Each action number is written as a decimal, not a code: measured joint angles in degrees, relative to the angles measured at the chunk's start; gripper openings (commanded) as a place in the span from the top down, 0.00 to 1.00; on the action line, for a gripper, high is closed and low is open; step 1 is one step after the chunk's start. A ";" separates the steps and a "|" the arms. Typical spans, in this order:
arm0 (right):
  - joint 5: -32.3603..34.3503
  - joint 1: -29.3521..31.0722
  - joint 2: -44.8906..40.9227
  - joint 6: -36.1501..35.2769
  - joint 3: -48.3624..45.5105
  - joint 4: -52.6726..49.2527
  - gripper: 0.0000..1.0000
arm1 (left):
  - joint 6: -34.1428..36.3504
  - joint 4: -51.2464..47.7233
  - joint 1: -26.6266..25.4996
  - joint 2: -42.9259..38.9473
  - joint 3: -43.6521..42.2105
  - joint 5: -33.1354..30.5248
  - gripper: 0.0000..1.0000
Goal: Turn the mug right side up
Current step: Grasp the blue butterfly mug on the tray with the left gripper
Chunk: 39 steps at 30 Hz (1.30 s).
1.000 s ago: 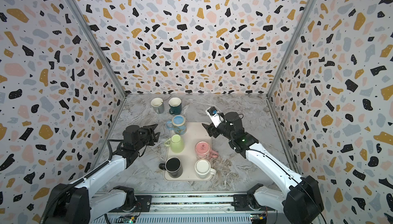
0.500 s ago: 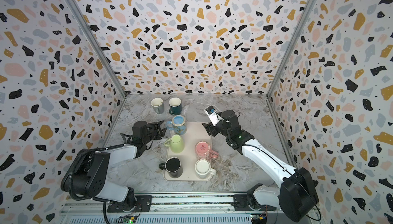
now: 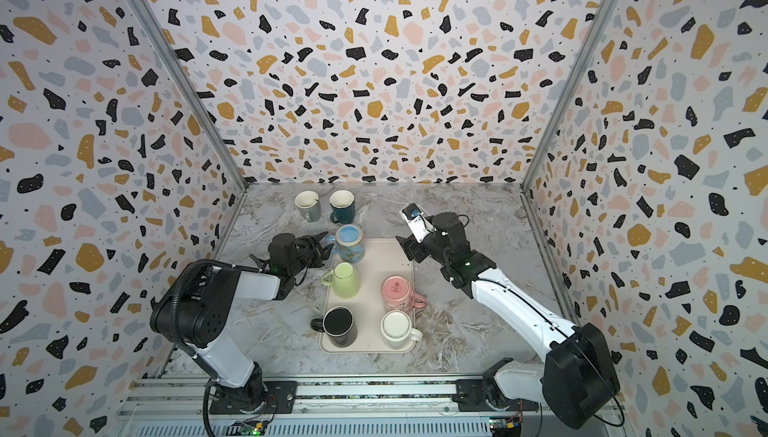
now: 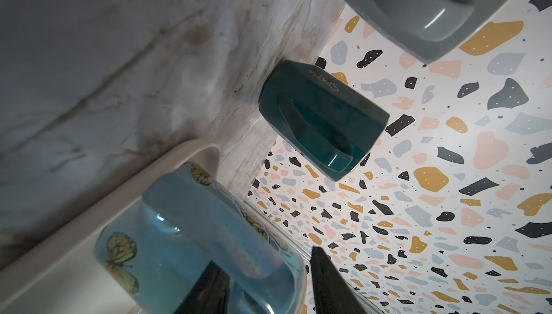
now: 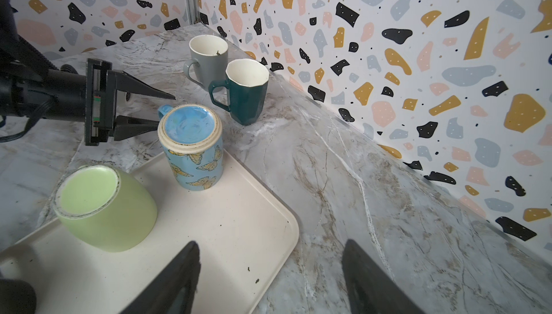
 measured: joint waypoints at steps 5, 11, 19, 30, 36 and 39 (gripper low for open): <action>0.33 -0.17 0.44 -0.07 0.00 -0.15 0.24 | -0.76 2.27 -0.35 1.92 0.07 -0.04 0.56; 0.98 -0.37 0.52 -0.11 0.00 -0.35 0.24 | -1.57 4.98 -0.37 5.07 1.14 -0.02 0.58; 1.73 -0.44 0.55 -0.26 0.00 -0.37 0.24 | -2.32 8.55 -0.44 7.39 1.95 0.42 0.67; 2.27 -0.48 1.25 -0.26 0.00 -0.37 0.24 | -3.26 13.33 -1.03 9.05 2.54 1.07 0.86; 2.84 -0.48 1.29 -0.26 0.00 -0.39 0.24 | -3.30 17.68 -1.46 11.93 3.54 1.77 1.00; 3.13 -0.48 1.29 -0.26 0.00 -0.39 0.24 | -3.30 19.87 -1.68 13.16 3.78 1.92 1.00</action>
